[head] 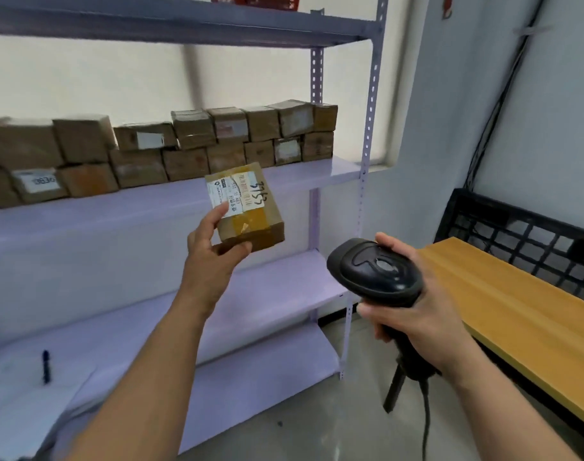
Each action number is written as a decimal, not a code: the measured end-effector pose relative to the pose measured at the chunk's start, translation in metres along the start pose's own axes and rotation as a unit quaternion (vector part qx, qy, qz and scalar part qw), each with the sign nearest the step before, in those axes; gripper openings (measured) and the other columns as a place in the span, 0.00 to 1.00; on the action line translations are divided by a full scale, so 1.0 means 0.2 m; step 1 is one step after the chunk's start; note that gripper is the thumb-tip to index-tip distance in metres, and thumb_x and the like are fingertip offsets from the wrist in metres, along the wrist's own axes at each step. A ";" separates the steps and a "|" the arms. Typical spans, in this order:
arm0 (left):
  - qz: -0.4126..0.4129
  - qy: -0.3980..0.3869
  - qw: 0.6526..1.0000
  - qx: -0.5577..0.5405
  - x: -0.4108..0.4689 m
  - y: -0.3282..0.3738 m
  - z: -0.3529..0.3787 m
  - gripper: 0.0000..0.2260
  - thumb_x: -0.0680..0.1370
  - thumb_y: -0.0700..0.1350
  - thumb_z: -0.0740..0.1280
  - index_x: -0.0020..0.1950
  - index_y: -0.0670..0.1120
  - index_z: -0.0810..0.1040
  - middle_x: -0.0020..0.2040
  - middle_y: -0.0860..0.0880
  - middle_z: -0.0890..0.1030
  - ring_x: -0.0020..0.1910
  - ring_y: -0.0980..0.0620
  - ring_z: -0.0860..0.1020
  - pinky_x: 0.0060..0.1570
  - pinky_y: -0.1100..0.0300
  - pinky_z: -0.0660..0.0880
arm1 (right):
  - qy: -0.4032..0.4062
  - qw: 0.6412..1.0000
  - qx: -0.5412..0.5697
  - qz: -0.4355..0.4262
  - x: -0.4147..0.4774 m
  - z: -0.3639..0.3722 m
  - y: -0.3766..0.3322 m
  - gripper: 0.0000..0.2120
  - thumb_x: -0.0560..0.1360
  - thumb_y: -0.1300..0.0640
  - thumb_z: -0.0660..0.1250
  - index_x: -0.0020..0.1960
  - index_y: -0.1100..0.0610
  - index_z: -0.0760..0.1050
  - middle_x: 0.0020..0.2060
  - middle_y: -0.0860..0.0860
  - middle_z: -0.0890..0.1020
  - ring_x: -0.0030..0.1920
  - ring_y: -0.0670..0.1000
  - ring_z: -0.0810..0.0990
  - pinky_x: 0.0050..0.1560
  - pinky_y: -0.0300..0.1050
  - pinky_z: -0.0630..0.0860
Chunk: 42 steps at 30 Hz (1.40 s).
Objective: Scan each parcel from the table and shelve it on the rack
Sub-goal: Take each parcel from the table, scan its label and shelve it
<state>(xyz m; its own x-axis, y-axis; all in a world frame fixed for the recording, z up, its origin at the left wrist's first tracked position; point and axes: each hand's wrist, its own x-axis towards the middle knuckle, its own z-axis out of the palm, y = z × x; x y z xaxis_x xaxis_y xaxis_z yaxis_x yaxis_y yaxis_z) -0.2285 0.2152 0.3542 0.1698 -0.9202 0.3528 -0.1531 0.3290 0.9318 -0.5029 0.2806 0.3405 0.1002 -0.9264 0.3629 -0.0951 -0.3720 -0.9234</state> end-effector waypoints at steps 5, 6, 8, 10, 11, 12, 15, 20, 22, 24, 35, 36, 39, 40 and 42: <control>0.035 0.063 0.996 0.051 0.14 -0.03 -0.38 0.28 0.77 0.38 0.70 0.70 0.62 0.66 0.73 0.50 0.63 0.59 0.53 0.75 0.50 0.68 0.73 | -0.030 0.999 0.010 -0.014 0.17 0.32 -0.06 0.42 0.65 0.73 0.76 0.66 0.37 0.72 0.54 0.54 0.80 0.29 0.56 0.79 0.28 0.47 0.77; 0.042 0.073 0.995 0.059 0.17 -0.03 -0.47 0.28 0.76 0.39 0.70 0.70 0.62 0.66 0.74 0.51 0.63 0.59 0.53 0.76 0.49 0.69 0.73 | -0.033 0.999 0.016 -0.016 0.21 0.40 -0.08 0.42 0.65 0.73 0.76 0.65 0.36 0.72 0.54 0.52 0.81 0.29 0.57 0.79 0.28 0.48 0.77; 0.053 0.092 0.992 0.069 0.22 -0.03 -0.66 0.28 0.76 0.41 0.71 0.69 0.62 0.66 0.74 0.51 0.64 0.56 0.56 0.77 0.44 0.74 0.73 | -0.042 0.999 0.024 -0.022 0.30 0.57 -0.09 0.41 0.64 0.73 0.76 0.63 0.35 0.73 0.52 0.49 0.81 0.28 0.57 0.78 0.29 0.49 0.77; 0.055 0.117 0.988 0.079 0.29 -0.02 -0.86 0.27 0.76 0.42 0.71 0.68 0.63 0.66 0.73 0.52 0.67 0.54 0.60 0.76 0.41 0.77 0.72 | -0.052 0.998 0.029 -0.029 0.39 0.75 -0.11 0.41 0.64 0.74 0.76 0.62 0.34 0.74 0.49 0.50 0.82 0.27 0.58 0.78 0.28 0.49 0.77; 0.057 0.130 0.986 0.087 0.32 -0.02 -0.97 0.27 0.76 0.42 0.71 0.68 0.64 0.66 0.73 0.52 0.67 0.53 0.60 0.76 0.41 0.78 0.72 | -0.057 0.997 0.031 -0.033 0.44 0.84 -0.12 0.41 0.64 0.74 0.75 0.61 0.33 0.74 0.48 0.51 0.82 0.26 0.57 0.78 0.28 0.48 0.77; 0.062 0.144 0.983 0.092 0.35 -0.02 -1.07 0.27 0.76 0.42 0.71 0.69 0.63 0.66 0.73 0.52 0.68 0.53 0.59 0.77 0.41 0.78 0.72 | -0.063 0.997 0.032 -0.037 0.48 0.93 -0.14 0.41 0.65 0.75 0.75 0.60 0.32 0.75 0.47 0.51 0.82 0.26 0.57 0.78 0.28 0.47 0.76; 0.083 0.184 0.973 0.112 0.43 -0.01 -1.38 0.27 0.76 0.42 0.71 0.71 0.61 0.67 0.71 0.52 0.69 0.56 0.58 0.76 0.43 0.78 0.71 | -0.085 0.995 0.040 -0.045 0.61 1.19 -0.16 0.41 0.65 0.74 0.75 0.60 0.32 0.74 0.47 0.50 0.83 0.26 0.57 0.78 0.28 0.46 0.77; 0.088 0.230 0.961 0.129 0.58 -0.02 -1.87 0.27 0.76 0.41 0.71 0.71 0.60 0.67 0.70 0.54 0.70 0.65 0.55 0.72 0.58 0.67 0.72 | -0.131 0.989 0.042 -0.057 0.79 1.58 -0.17 0.41 0.65 0.74 0.75 0.60 0.31 0.73 0.47 0.45 0.83 0.27 0.58 0.79 0.29 0.48 0.79; 0.081 0.244 0.958 0.126 0.65 -0.02 -2.04 0.26 0.77 0.41 0.70 0.71 0.59 0.68 0.69 0.52 0.72 0.65 0.53 0.72 0.59 0.62 0.73 | -0.144 0.987 0.045 -0.061 0.85 1.71 -0.16 0.42 0.65 0.74 0.75 0.59 0.29 0.73 0.48 0.44 0.83 0.27 0.59 0.79 0.29 0.49 0.79; 0.066 0.266 0.954 0.125 0.71 -0.03 -2.19 0.24 0.78 0.43 0.69 0.71 0.59 0.68 0.68 0.52 0.73 0.64 0.51 0.74 0.58 0.57 0.75 | -0.152 0.985 0.052 -0.065 0.90 1.84 -0.16 0.42 0.65 0.74 0.75 0.59 0.29 0.73 0.48 0.45 0.83 0.27 0.60 0.79 0.29 0.51 0.79; 0.007 0.297 0.930 0.217 1.17 -0.17 -2.68 0.23 0.79 0.45 0.67 0.73 0.54 0.67 0.71 0.48 0.70 0.61 0.54 0.69 0.53 0.63 0.67 | -0.170 0.983 0.050 -0.053 1.15 2.26 -0.10 0.42 0.65 0.76 0.74 0.61 0.33 0.74 0.49 0.42 0.82 0.26 0.59 0.79 0.29 0.47 0.78; 0.001 0.290 0.930 0.225 1.21 -0.19 -2.70 0.23 0.79 0.45 0.67 0.73 0.53 0.67 0.71 0.48 0.70 0.61 0.53 0.69 0.53 0.62 0.66 | -0.170 0.983 0.049 -0.051 1.17 2.28 -0.09 0.42 0.65 0.76 0.74 0.61 0.33 0.74 0.49 0.41 0.81 0.26 0.59 0.79 0.29 0.48 0.78; -0.013 0.257 0.933 0.251 1.34 -0.26 -2.76 0.23 0.79 0.45 0.66 0.73 0.54 0.66 0.70 0.49 0.71 0.61 0.50 0.70 0.54 0.58 0.67 | -0.168 0.984 0.045 -0.042 1.22 2.31 -0.06 0.42 0.65 0.76 0.74 0.62 0.34 0.74 0.50 0.41 0.81 0.26 0.60 0.79 0.29 0.50 0.79; -0.018 0.241 0.936 0.257 1.38 -0.28 -2.78 0.22 0.80 0.46 0.66 0.73 0.55 0.66 0.70 0.49 0.71 0.60 0.50 0.70 0.55 0.57 0.68 | -0.166 0.984 0.046 -0.039 1.24 2.32 -0.05 0.42 0.65 0.77 0.74 0.62 0.34 0.74 0.50 0.41 0.81 0.26 0.60 0.78 0.29 0.50 0.78; -0.031 0.216 0.940 0.262 1.44 -0.31 -2.81 0.22 0.80 0.46 0.65 0.73 0.56 0.65 0.71 0.49 0.70 0.59 0.49 0.70 0.56 0.55 0.68 | -0.163 0.985 0.050 -0.035 1.27 2.33 -0.04 0.43 0.64 0.77 0.74 0.62 0.34 0.74 0.50 0.41 0.81 0.26 0.60 0.78 0.29 0.50 0.78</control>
<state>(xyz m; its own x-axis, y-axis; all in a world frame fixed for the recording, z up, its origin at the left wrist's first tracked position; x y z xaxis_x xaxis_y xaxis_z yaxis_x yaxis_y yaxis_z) 0.3767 0.0494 0.4464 0.5557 -0.7253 0.4063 -0.5700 0.0234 0.8213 -0.0156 0.0747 0.3824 0.4176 -0.8244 0.3820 0.0196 -0.4121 -0.9109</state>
